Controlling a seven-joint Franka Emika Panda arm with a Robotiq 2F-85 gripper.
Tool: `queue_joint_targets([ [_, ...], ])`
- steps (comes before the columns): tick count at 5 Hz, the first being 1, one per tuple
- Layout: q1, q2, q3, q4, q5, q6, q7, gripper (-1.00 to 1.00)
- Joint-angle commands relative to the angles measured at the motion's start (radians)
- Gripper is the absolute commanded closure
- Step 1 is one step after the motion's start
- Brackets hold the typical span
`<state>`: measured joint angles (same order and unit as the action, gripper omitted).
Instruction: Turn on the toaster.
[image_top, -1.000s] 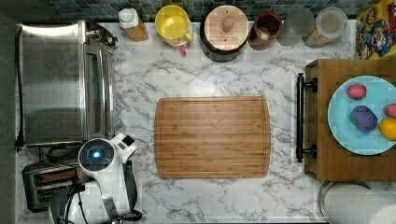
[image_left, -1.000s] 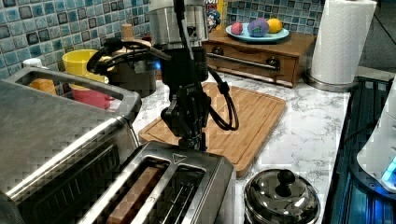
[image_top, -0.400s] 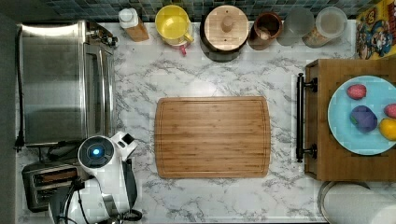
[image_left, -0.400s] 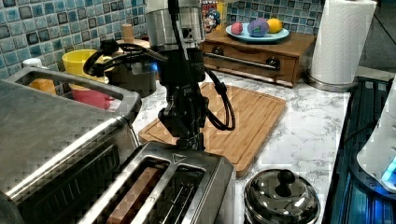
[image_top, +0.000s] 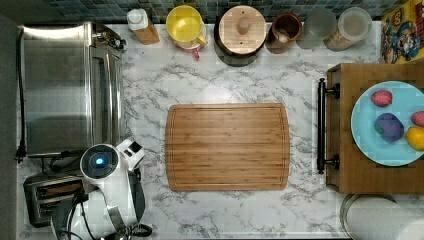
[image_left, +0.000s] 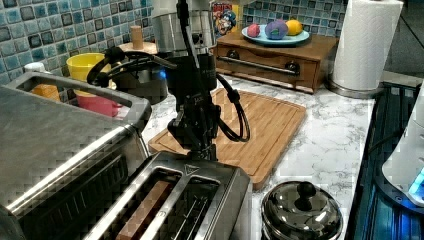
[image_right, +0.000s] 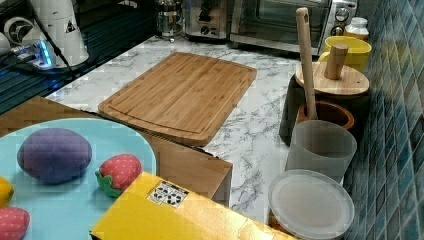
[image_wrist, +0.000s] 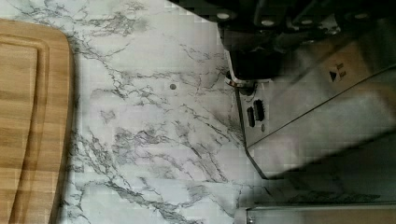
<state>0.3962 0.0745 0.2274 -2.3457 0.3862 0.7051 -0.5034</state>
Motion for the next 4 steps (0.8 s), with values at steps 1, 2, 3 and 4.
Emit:
queue_joint_targets([
  [1,0.035,0.159,-0.024,-0.169,-0.119,0.133,0.115,1.00],
  [2,0.049,0.158,-0.037,-0.169,-0.114,0.132,0.111,1.00],
  [3,0.054,0.158,-0.042,-0.169,-0.112,0.131,0.110,1.00],
  [4,0.057,0.158,-0.044,-0.169,-0.111,0.131,0.109,1.00],
])
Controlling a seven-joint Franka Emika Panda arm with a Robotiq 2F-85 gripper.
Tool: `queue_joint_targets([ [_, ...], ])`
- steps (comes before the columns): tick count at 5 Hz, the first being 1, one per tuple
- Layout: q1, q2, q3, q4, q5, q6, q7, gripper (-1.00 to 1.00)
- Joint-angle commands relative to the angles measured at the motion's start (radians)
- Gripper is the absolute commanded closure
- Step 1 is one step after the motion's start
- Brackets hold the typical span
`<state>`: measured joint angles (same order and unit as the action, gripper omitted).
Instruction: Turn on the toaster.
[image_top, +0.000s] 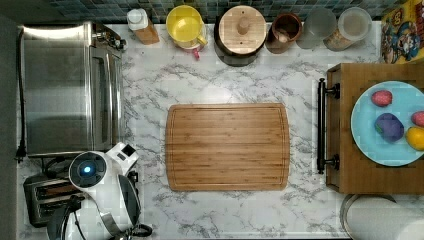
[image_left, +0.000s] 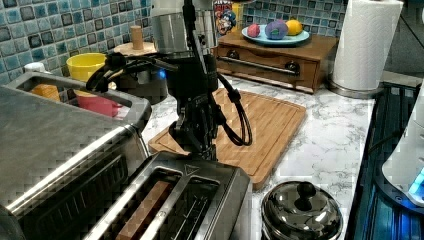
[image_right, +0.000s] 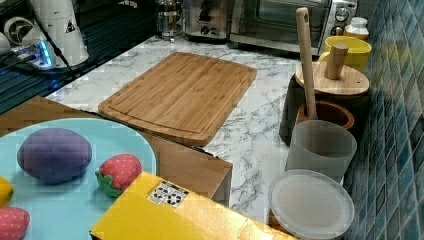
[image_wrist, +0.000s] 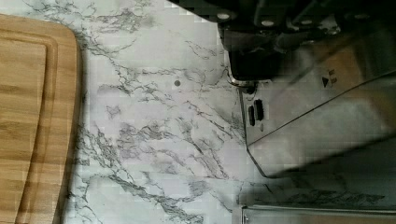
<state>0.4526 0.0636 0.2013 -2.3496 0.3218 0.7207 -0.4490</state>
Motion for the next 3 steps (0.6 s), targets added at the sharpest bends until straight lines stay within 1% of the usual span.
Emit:
queue_joint_targets([
  [1,0.001,0.169,-0.019,-0.165,-0.047,0.115,0.055,1.00],
  [2,-0.042,0.171,0.022,-0.165,-0.061,0.118,0.065,1.00],
  [3,0.001,0.169,-0.019,-0.165,-0.047,0.116,0.055,1.00],
])
